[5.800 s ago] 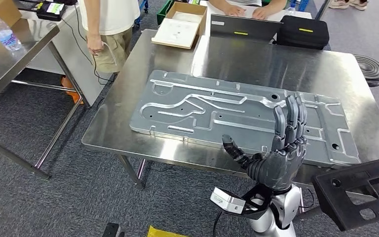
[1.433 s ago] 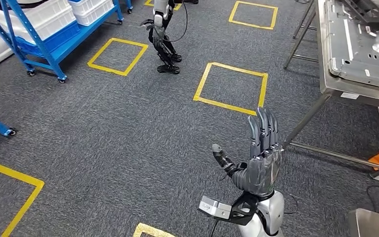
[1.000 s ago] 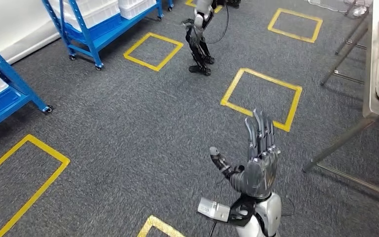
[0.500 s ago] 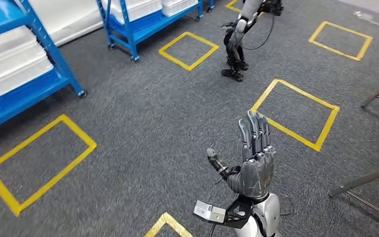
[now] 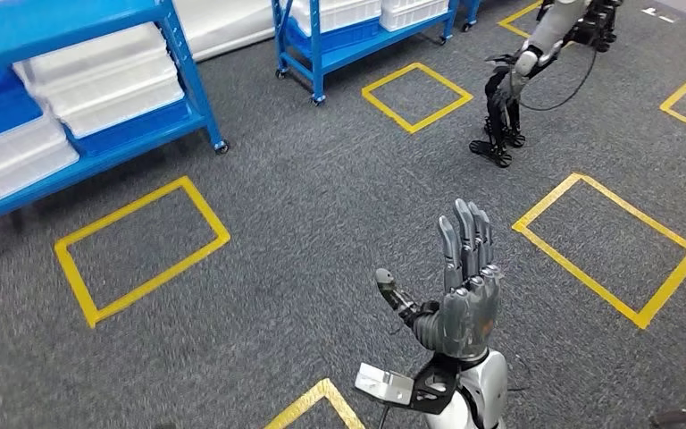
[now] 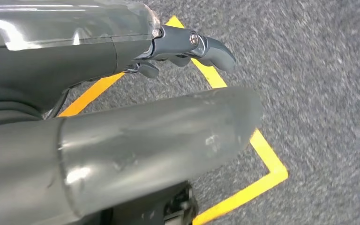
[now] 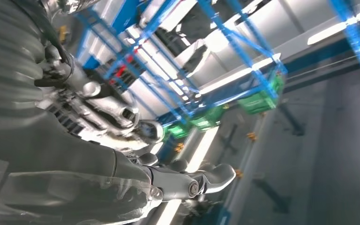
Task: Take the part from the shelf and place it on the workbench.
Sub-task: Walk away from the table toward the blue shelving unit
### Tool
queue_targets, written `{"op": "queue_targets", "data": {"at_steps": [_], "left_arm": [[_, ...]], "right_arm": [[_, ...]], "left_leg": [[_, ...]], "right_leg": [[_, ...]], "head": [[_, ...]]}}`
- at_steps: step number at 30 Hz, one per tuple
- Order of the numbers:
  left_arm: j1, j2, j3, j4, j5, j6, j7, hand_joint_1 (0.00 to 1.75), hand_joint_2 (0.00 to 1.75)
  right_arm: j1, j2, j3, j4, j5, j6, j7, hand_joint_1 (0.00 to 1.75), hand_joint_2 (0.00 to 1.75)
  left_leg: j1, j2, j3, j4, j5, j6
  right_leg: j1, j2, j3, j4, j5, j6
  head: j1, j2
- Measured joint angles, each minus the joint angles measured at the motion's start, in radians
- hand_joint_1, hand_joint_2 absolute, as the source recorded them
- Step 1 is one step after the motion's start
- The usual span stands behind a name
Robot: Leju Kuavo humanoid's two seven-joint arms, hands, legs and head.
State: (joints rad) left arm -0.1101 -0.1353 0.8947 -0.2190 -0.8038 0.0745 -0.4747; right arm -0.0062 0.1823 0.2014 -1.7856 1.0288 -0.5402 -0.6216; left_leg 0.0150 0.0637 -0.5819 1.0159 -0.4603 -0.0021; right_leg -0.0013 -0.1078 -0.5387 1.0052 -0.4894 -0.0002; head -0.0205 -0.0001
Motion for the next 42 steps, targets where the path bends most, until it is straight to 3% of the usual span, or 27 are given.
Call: {"op": "queue_targets", "data": {"at_steps": [2, 4, 6, 8, 9, 10, 11, 13, 15, 17, 18, 19, 20, 22, 24, 25, 27, 29, 30, 32, 33, 34, 36, 38, 39, 40, 42], "left_arm": [[0.001, 0.0, 0.0, 0.0, 0.0, 0.0, 0.0, 0.0, 0.0], [0.0, 0.0, 0.0, 0.0, 0.0, 0.0, 0.0, 0.0, 0.0], [-0.003, 0.0, 0.0, 0.0, 0.0, 0.0, 0.0, 0.0, 0.0], [-0.004, 0.0, 0.0, 0.0, 0.0, 0.0, 0.0, 0.0, 0.0], [-0.003, 0.0, 0.0, 0.0, 0.0, 0.0, 0.0, 0.0, 0.0], [-0.002, 0.0, 0.0, 0.0, 0.0, 0.0, 0.0, 0.0, 0.0], [-0.001, 0.0, 0.0, 0.0, 0.0, 0.0, 0.0, 0.0, 0.0], [-0.001, -0.002, 0.0, 0.0, 0.0, 0.0, 0.0, 0.0, 0.0], [-0.002, -0.004, 0.0, 0.0, 0.002, 0.001, 0.0, 0.0, 0.0], [0.001, -0.005, 0.001, 0.0, 0.006, 0.003, 0.0, 0.0, 0.0], [0.005, -0.005, 0.001, 0.0, 0.009, 0.005, 0.0, 0.0, 0.0], [0.008, -0.005, 0.002, 0.001, 0.011, 0.006, -0.001, 0.0, 0.0], [0.008, -0.004, 0.002, 0.001, 0.013, 0.008, -0.001, 0.0, 0.0], [0.006, -0.004, 0.003, 0.001, 0.014, 0.009, -0.002, 0.0, 0.0], [0.006, -0.005, 0.003, 0.001, 0.014, 0.01, -0.002, 0.0, 0.0], [0.008, -0.005, 0.004, 0.001, 0.015, 0.01, -0.002, 0.0, 0.0], [0.01, -0.004, 0.005, 0.001, 0.017, 0.01, -0.003, 0.0, 0.0], [0.008, -0.004, 0.006, 0.001, 0.017, 0.01, -0.004, 0.0, 0.0], [0.006, -0.004, 0.006, 0.001, 0.017, 0.01, -0.005, 0.0, 0.0], [0.008, -0.004, 0.008, 0.001, 0.017, 0.01, -0.005, 0.0, 0.0], [0.011, -0.004, 0.009, 0.001, 0.017, 0.01, -0.005, 0.0, 0.0], [0.012, -0.004, 0.011, 0.001, 0.016, 0.01, -0.006, 0.0, 0.0], [0.012, -0.005, 0.013, 0.001, 0.014, 0.01, -0.007, 0.0, 0.0], [0.009, -0.006, 0.013, 0.001, 0.012, 0.009, -0.009, 0.0, 0.0], [0.009, -0.006, 0.013, 0.001, 0.011, 0.009, -0.009, 0.0, 0.0], [0.01, -0.006, 0.013, 0.001, 0.011, 0.008, -0.009, 0.0, 0.0], [0.011, -0.006, 0.014, 0.001, 0.01, 0.006, -0.009, 0.0, 0.0]], "right_arm": [[-0.001, 0.0, 0.0, 0.0, 0.0, 0.0, 0.0, 0.0, 1.75], [-0.002, 0.0, 0.0, -0.001, 0.0, 0.0, 0.0, 0.0, 1.75], [-0.001, -0.001, 0.0, -0.002, 0.0, 0.0, 0.001, 0.0, 1.75], [0.002, -0.002, 0.0, -0.002, 0.0, 0.0, 0.001, 0.0, 1.75], [0.002, -0.002, 0.0, -0.002, 0.0, 0.0, 0.001, 0.0, 1.75], [0.002, -0.003, 0.0, -0.001, 0.0, 0.0, 0.001, 0.0, 1.75], [0.002, -0.003, 0.0, -0.001, 0.0, 0.0, 0.001, 0.0, 1.75], [0.002, -0.003, 0.0, -0.001, 0.001, 0.0, 0.001, 0.0, 1.75], [0.001, -0.003, 0.0, -0.002, 0.002, 0.0, 0.001, 0.0, 1.75], [-0.001, -0.003, 0.001, -0.003, 0.004, 0.0, 0.003, 0.0, 1.75], [-0.003, -0.003, 0.002, -0.003, 0.006, 0.0, 0.005, 0.0, 1.75], [-0.005, -0.002, 0.003, -0.003, 0.008, 0.0, 0.007, 0.0, 1.75], [-0.006, -0.002, 0.005, -0.003, 0.01, 0.0, 0.009, 0.0, 1.75], [-0.005, -0.002, 0.006, -0.002, 0.014, 0.0, 0.011, 0.0, 1.75], [-0.004, -0.002, 0.006, -0.002, 0.015, 0.0, 0.013, 0.0, 1.75], [-0.004, -0.002, 0.006, -0.001, 0.015, 0.0, 0.015, 0.0, 1.75], [-0.005, -0.002, 0.006, 0.0, 0.016, 0.0, 0.02, 0.0, 1.75], [-0.006, -0.002, 0.006, 0.0, 0.018, 0.0, 0.024, 0.0, 1.75], [-0.007, -0.002, 0.006, 0.0, 0.018, 0.0, 0.026, 0.0, 1.75], [-0.009, -0.003, 0.007, 0.0, 0.019, 0.0, 0.027, 0.0, 1.75], [-0.01, -0.003, 0.008, 0.0, 0.02, 0.0, 0.028, 0.0, 1.75], [-0.01, -0.003, 0.008, 0.0, 0.02, 0.0, 0.028, 0.0, 1.75], [-0.008, -0.004, 0.008, -0.001, 0.021, 0.0, 0.031, 0.0, 1.75], [-0.004, -0.006, 0.008, -0.001, 0.022, 0.0, 0.034, 0.0, 0.87], [-0.002, -0.007, 0.008, 0.0, 0.022, 0.0, 0.035, 0.0, 0.44], [0.0, -0.008, 0.008, 0.0, 0.022, 0.0, 0.036, 0.0, 0.0], [0.0, -0.01, 0.008, 0.001, 0.02, 0.0, 0.04, 0.0, 0.0]], "left_leg": [[-0.001, -0.021, -0.002, 0.0, 0.004, 0.015], [0.001, -0.042, -0.002, -0.007, 0.01, 0.029], [0.003, -0.064, -0.003, -0.011, 0.015, 0.039], [0.002, -0.089, -0.007, -0.01, 0.018, 0.043], [0.001, -0.103, -0.008, -0.01, 0.019, 0.044], [0.0, -0.118, -0.008, -0.009, 0.019, 0.044], [-0.001, -0.134, -0.008, -0.008, 0.02, 0.043], [-0.001, -0.162, -0.008, -0.007, 0.022, 0.039], [0.002, -0.186, -0.015, -0.006, 0.026, 0.029], [0.007, -0.209, -0.021, -0.011, 0.031, 0.013], [0.007, -0.206, -0.024, -0.01, 0.031, 0.007], [0.004, -0.187, -0.031, 0.002, 0.022, 0.003], [0.002, -0.158, -0.046, 0.033, 0.002, 0.001], [0.002, -0.096, -0.103, 0.152, -0.062, -0.003], [0.006, -0.075, -0.149, 0.253, -0.097, -0.011], [0.009, -0.07, -0.148, 0.257, -0.089, -0.015], [0.012, -0.047, -0.087, 0.155, -0.033, -0.019], [0.007, -0.007, -0.021, 0.039, 0.002, -0.013], [0.004, 0.004, -0.006, 0.011, 0.005, -0.007], [0.0, -0.012, -0.008, 0.005, 0.004, 0.008], [0.001, -0.023, -0.008, 0.002, 0.006, 0.015], [0.003, -0.034, -0.008, -0.001, 0.009, 0.022], [0.007, -0.054, -0.008, -0.007, 0.016, 0.034], [0.006, -0.078, -0.013, -0.007, 0.019, 0.039], [0.005, -0.091, -0.014, -0.006, 0.02, 0.04], [0.004, -0.103, -0.015, -0.005, 0.02, 0.04], [0.004, -0.121, -0.013, -0.003, 0.02, 0.04]], "right_leg": [[-0.001, -0.012, 0.005, 0.0, -0.003, 0.011], [-0.009, 0.02, -0.001, 0.024, -0.026, 0.023], [-0.014, 0.078, -0.045, 0.122, -0.088, 0.031], [-0.013, 0.1, -0.109, 0.249, -0.142, 0.032], [-0.013, 0.103, -0.126, 0.278, -0.143, 0.031], [-0.013, 0.105, -0.125, 0.268, -0.122, 0.027], [-0.012, 0.111, -0.104, 0.22, -0.085, 0.022], [-0.011, 0.157, -0.043, 0.084, -0.016, 0.008], [-0.009, 0.195, -0.012, 0.011, 0.006, -0.002], [-0.007, 0.183, -0.008, -0.002, 0.007, -0.006], [-0.008, 0.169, -0.004, -0.01, 0.011, -0.008], [-0.01, 0.156, 0.001, -0.02, 0.016, -0.011], [-0.013, 0.14, 0.006, -0.03, 0.021, -0.016], [-0.012, 0.106, 0.009, -0.036, 0.022, -0.023], [-0.01, 0.07, 0.009, -0.033, 0.019, -0.023], [-0.01, 0.055, 0.009, -0.031, 0.016, -0.022], [-0.012, 0.027, 0.009, -0.02, 0.007, -0.015], [-0.007, 0.004, 0.008, -0.005, -0.006, -0.003], [-0.005, -0.005, 0.008, 0.001, -0.011, 0.003], [-0.002, -0.024, 0.012, 0.003, -0.015, 0.014], [-0.005, -0.02, 0.014, 0.005, -0.019, 0.02], [-0.008, 0.0, 0.012, 0.015, -0.03, 0.026], [-0.014, 0.064, -0.019, 0.089, -0.083, 0.035], [-0.014, 0.098, -0.082, 0.217, -0.145, 0.036], [-0.014, 0.101, -0.107, 0.263, -0.157, 0.035], [-0.013, 0.103, -0.117, 0.278, -0.148, 0.033], [-0.012, 0.107, -0.087, 0.197, -0.08, 0.025]], "head": [[0.0, 0.0], [0.0, 0.0], [0.0, 0.0], [0.0, 0.0], [0.0, 0.0], [0.0, 0.0], [0.0, 0.0], [0.0, 0.0], [0.001, 0.0], [0.002, 0.0], [0.002, 0.0], [0.001, 0.0], [0.0, 0.0], [-0.002, 0.0], [-0.002, 0.0], [-0.002, 0.0], [-0.002, 0.0], [-0.001, 0.0], [0.0, 0.0], [0.003, 0.0], [0.003, 0.0], [0.003, 0.0], [0.003, 0.0], [0.003, 0.0], [0.003, 0.0], [0.003, 0.0], [0.003, 0.0]]}}
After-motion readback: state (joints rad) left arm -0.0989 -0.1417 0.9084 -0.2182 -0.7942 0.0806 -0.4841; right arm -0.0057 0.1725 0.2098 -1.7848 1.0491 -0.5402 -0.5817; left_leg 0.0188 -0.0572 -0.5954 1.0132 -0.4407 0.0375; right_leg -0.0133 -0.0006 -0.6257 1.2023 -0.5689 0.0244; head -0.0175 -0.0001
